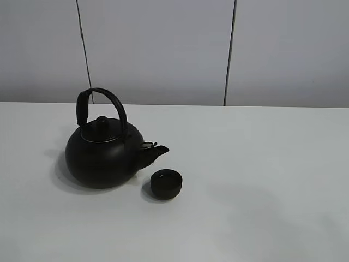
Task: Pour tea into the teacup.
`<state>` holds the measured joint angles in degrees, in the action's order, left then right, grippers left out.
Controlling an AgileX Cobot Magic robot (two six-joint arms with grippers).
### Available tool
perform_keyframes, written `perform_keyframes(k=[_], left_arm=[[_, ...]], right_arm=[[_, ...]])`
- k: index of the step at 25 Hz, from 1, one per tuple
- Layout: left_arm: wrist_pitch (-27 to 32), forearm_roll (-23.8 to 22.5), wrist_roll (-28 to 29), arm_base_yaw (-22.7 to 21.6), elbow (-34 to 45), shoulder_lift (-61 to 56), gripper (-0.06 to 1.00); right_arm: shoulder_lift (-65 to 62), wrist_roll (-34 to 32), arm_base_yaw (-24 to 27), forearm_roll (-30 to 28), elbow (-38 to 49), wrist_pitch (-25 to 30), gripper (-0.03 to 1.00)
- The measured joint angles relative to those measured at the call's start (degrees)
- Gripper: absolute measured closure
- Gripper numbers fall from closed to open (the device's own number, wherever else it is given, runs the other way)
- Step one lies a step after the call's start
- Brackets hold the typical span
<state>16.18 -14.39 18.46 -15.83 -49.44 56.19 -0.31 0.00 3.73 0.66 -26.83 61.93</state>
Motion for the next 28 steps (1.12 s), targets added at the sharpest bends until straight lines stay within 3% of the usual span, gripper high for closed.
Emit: perform_keyframes(k=[3,7,10,12,15,21,28], left_arm=[[2.82,5.94,-6.43,1.98,2.87,-8.06,0.33],[8.3,16.85,-19.57,4.95,4.92,-19.53,0.33],[16.84,26.05,-29.86,5.7,6.04,-26.73,0.33],[23.21,29.76,-33.96,5.71,6.93,-30.93,0.33],[30.55,30.2,-34.98,5.71,8.73,-36.35,0.33],[39.58,22.85,-29.22,5.77,11.18,-44.55,0.33],[48.68,22.69,-26.72,5.77,11.73,-47.91,0.33]], right_arm=[[0.0,0.0,0.0,0.0,0.0,0.0,0.41],[0.0,0.0,0.0,0.0,0.0,0.06,0.41],[0.0,0.0,0.0,0.0,0.0,0.06,0.41],[0.0,0.0,0.0,0.0,0.0,0.01,0.41],[0.0,0.0,0.0,0.0,0.0,0.01,0.41],[0.0,0.0,0.0,0.0,0.0,0.01,0.41],[0.0,0.0,0.0,0.0,0.0,0.01,0.41]])
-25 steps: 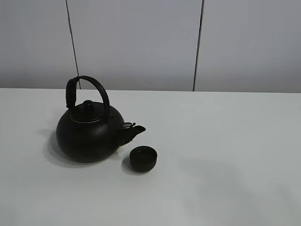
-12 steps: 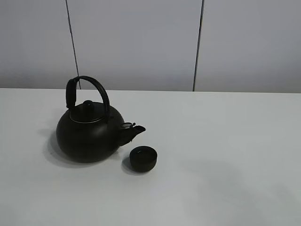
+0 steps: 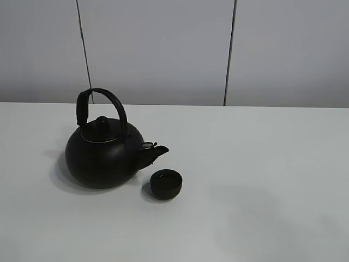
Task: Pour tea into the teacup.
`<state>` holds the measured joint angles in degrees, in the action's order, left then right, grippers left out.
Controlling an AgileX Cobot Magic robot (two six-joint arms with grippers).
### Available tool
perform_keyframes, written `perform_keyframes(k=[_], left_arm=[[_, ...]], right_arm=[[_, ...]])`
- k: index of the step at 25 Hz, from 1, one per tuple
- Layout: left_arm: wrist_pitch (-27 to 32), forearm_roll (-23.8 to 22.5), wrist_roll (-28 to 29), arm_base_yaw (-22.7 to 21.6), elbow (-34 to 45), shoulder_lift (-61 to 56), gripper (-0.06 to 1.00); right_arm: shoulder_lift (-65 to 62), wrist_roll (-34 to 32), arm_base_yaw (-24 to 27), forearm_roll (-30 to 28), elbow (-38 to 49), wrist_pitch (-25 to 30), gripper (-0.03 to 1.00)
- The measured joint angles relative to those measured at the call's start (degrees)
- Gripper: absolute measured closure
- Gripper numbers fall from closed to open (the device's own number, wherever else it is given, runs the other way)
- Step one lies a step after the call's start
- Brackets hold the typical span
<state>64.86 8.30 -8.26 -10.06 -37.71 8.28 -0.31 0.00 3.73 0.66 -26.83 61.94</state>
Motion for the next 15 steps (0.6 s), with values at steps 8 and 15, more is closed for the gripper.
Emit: perform_keyframes(k=[8,15], left_arm=[[1.27,2.37,-0.06,1.86,6.7,-0.17,0.34],[0.53,2.37,-0.88,5.17,9.81,-0.24,0.34]], right_arm=[[0.0,0.0,0.0,0.0,0.0,-0.03,0.41],[0.0,0.0,0.0,0.0,0.0,-0.03,0.41]])
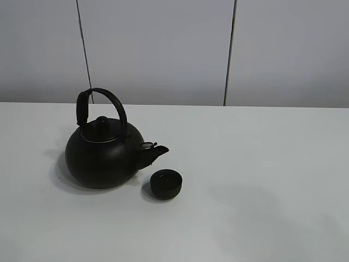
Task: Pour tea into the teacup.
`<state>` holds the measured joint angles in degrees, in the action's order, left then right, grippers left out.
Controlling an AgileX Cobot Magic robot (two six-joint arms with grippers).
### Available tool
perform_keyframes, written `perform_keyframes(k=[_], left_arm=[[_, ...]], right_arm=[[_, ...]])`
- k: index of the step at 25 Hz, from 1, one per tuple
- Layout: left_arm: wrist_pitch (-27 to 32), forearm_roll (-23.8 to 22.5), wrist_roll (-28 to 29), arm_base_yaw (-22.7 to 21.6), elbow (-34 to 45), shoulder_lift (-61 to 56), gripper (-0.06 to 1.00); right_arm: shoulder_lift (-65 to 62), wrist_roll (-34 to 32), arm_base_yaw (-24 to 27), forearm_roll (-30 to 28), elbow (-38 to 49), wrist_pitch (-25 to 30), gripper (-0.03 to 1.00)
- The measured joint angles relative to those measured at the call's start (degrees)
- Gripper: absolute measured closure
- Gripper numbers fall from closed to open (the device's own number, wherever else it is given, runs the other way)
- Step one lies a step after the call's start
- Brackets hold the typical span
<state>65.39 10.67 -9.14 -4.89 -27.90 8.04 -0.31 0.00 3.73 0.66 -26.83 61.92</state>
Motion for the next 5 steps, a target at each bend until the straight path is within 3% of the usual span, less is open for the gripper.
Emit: perform_keyframes(k=[5], left_arm=[[-0.67,0.0,0.0,0.28,0.38,-5.9,0.34]], right_arm=[[0.0,0.0,0.0,0.0,0.0,0.0,0.41]])
